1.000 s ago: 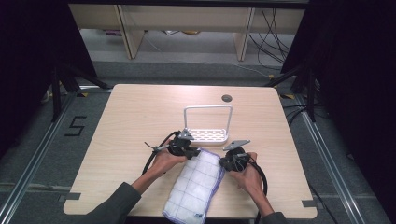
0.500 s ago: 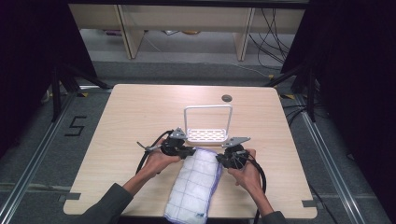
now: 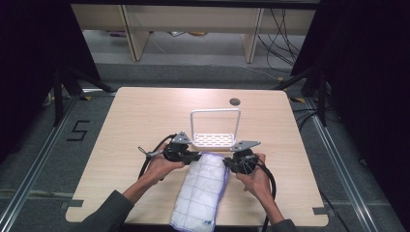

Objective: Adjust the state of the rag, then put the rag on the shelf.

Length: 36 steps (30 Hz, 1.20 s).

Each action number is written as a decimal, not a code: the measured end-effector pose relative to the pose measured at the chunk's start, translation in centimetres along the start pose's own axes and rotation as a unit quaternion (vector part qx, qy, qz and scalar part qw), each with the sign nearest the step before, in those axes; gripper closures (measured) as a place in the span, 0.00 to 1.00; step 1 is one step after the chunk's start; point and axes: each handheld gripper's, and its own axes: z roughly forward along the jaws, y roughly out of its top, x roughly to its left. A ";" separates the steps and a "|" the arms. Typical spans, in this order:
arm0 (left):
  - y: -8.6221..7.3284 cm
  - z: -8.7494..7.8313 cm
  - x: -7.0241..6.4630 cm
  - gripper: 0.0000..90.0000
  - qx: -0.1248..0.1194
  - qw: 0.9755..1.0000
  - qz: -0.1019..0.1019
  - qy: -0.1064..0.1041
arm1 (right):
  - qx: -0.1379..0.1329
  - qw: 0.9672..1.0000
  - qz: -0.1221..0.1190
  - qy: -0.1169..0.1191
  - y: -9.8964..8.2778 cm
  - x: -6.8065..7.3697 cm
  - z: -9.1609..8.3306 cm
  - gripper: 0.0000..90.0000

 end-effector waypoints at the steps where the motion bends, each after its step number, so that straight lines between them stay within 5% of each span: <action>1: 0.0 -0.1 0.0 0.93 0.000 1.000 0.001 0.001 | 0.003 1.000 0.004 0.001 0.1 0.1 0.1 0.93; 13: 0.6 -2.2 -0.2 0.93 -0.023 1.000 0.003 0.002 | -0.028 0.999 -0.015 -0.004 1.4 0.2 -0.2 0.93; 15: 0.8 -2.9 -0.4 0.93 -0.031 1.000 0.006 0.001 | -0.029 0.999 -0.023 0.003 1.8 0.4 -1.1 0.93; 16: 1.0 -3.2 -0.5 0.93 -0.032 0.999 0.010 0.001 | -0.040 0.999 -0.008 0.002 1.9 0.7 -1.3 0.93; 17: 1.0 -3.2 -0.5 0.93 -0.032 0.999 0.010 0.001 | -0.039 0.999 -0.032 0.004 2.1 0.5 -1.6 0.93; 26: 2.4 -5.6 -1.7 0.93 -0.055 0.998 0.033 0.002 | -0.068 0.997 -0.049 0.000 3.3 1.4 -4.6 0.94; 36: 4.3 -7.0 -2.4 0.94 -0.065 0.996 0.055 0.008 | -0.087 0.995 -0.045 0.000 4.3 1.5 -6.7 0.94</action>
